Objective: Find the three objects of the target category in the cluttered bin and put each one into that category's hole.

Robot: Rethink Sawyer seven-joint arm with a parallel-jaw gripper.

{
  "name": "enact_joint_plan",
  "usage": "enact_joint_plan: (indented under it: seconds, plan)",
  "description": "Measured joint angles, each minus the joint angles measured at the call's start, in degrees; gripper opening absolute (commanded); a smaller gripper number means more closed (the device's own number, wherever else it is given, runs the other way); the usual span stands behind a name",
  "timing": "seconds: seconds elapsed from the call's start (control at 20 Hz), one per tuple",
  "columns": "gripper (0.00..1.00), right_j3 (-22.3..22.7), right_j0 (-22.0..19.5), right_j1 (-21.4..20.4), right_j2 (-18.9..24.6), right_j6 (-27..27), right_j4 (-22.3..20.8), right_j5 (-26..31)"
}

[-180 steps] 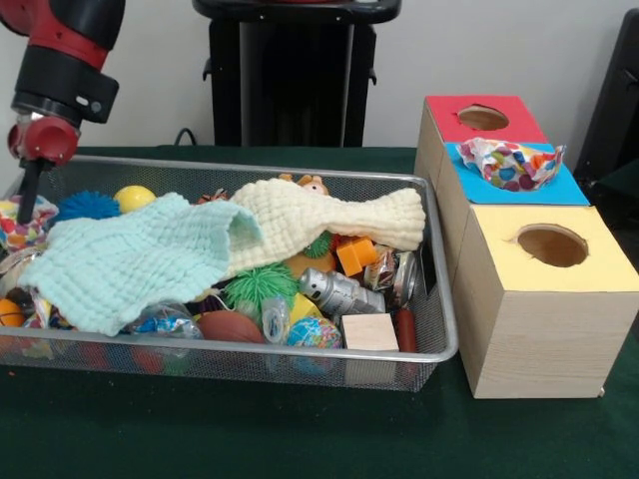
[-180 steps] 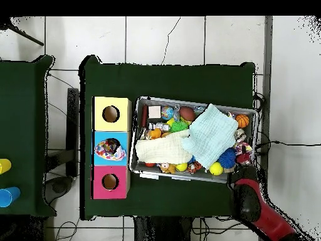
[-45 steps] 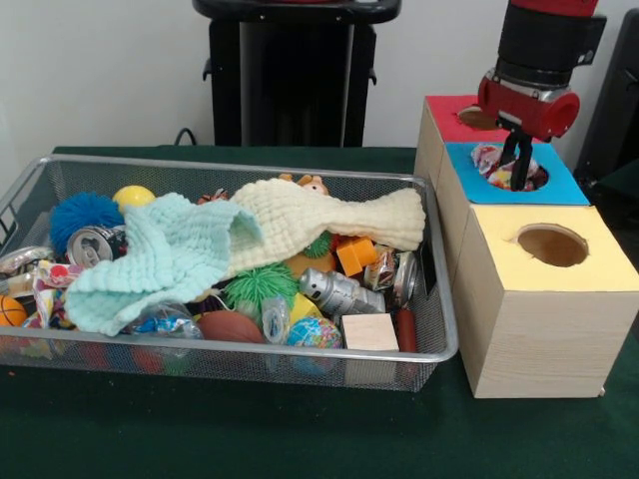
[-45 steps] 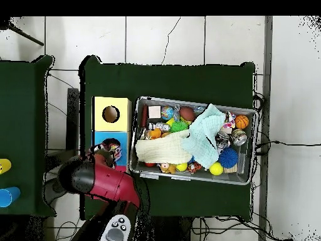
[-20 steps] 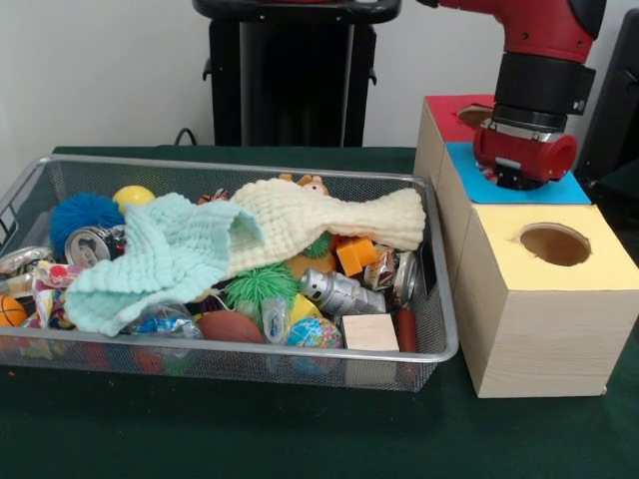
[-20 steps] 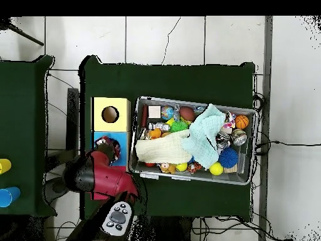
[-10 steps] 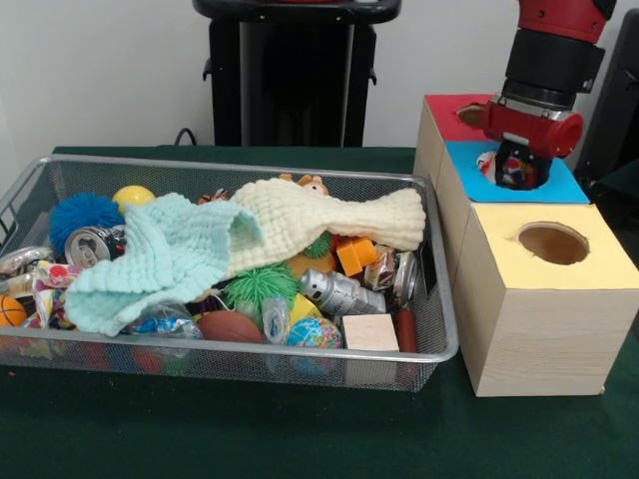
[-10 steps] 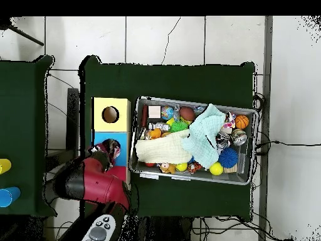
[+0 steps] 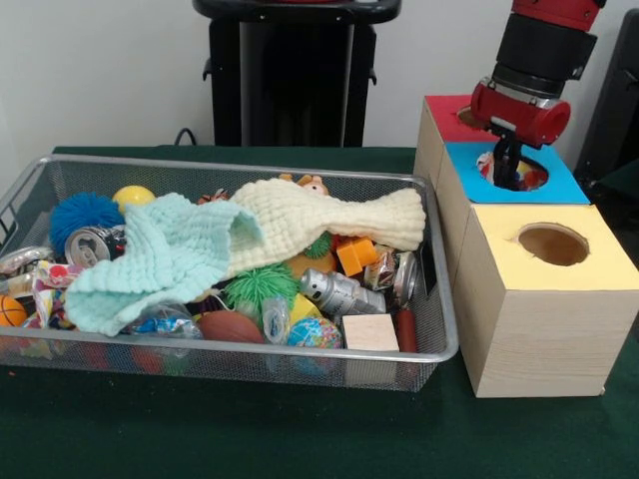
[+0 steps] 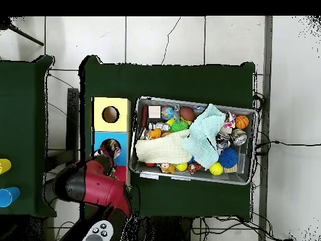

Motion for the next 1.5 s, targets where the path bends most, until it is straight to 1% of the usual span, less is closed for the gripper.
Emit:
enact_joint_plan:
  seconds: [0.45, 0.7, 0.8, 1.0, 1.1, 1.25, 1.5]
  plan:
    - [0.0, 0.0, 2.0, -0.6, -2.3, 0.0, 0.0, 0.5]
    - [0.0, 0.0, 2.1, -4.0, -3.5, 0.0, -0.1, 5.6]
    - [0.0, 0.0, 2.1, -6.9, -4.6, 0.0, -0.1, 10.6]
    - [0.0, -0.1, 2.1, -9.4, -6.0, 0.0, -0.5, 15.4]
    - [0.0, -0.5, 2.2, -10.9, -7.4, 0.0, -1.6, 18.6]
    - [0.0, -1.6, 2.2, -12.0, -9.1, 0.0, -3.5, 20.8]
    - [0.0, -2.7, 1.8, -12.3, -10.4, 0.0, -6.3, 20.6]
